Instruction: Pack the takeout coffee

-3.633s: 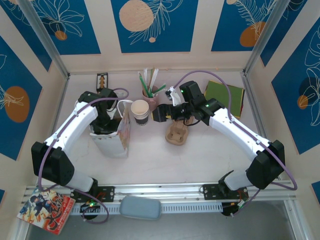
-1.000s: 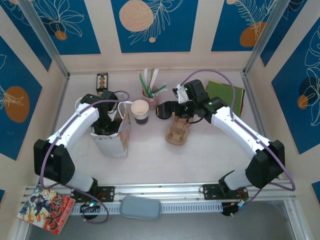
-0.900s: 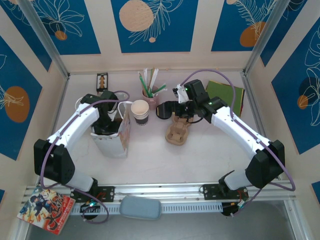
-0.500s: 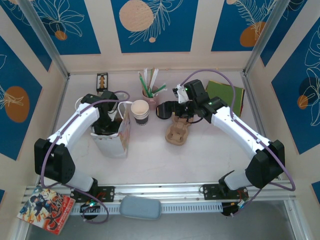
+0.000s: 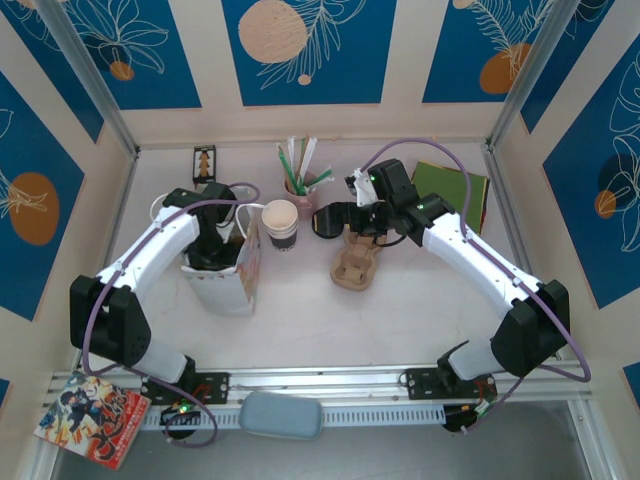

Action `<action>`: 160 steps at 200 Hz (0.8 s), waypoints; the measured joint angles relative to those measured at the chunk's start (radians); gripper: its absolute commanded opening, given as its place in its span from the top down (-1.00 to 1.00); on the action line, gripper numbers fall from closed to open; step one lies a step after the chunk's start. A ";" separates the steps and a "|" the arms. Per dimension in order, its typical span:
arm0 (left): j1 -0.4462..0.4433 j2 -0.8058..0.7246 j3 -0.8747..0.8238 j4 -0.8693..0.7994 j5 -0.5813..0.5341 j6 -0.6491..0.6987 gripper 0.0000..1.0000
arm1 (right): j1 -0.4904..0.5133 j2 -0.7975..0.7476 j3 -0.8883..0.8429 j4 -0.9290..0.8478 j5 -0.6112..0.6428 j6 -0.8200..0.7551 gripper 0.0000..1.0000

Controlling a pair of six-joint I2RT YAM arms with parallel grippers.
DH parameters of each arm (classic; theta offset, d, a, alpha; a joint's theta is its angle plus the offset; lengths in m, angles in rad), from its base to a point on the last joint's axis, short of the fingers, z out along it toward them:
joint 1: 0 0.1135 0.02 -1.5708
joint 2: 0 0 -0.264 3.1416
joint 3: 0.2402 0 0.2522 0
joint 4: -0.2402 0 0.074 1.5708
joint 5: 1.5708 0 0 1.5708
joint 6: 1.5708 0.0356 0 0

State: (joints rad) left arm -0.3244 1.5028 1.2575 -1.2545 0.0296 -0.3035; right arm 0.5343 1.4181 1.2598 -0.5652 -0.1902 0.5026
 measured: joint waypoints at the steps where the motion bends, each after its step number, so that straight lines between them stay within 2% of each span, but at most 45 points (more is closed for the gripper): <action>1: 0.000 0.000 0.000 0.000 0.000 0.000 -0.15 | 0.000 0.000 0.000 0.000 0.000 0.000 -0.98; 160: 0.004 -0.001 -0.020 0.018 0.005 0.005 -0.15 | 0.000 0.000 0.000 0.000 0.000 0.003 -0.98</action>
State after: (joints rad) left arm -0.3206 1.5017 1.2377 -1.2366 0.0341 -0.2989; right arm 0.5343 1.4181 1.2598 -0.5648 -0.1905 0.5060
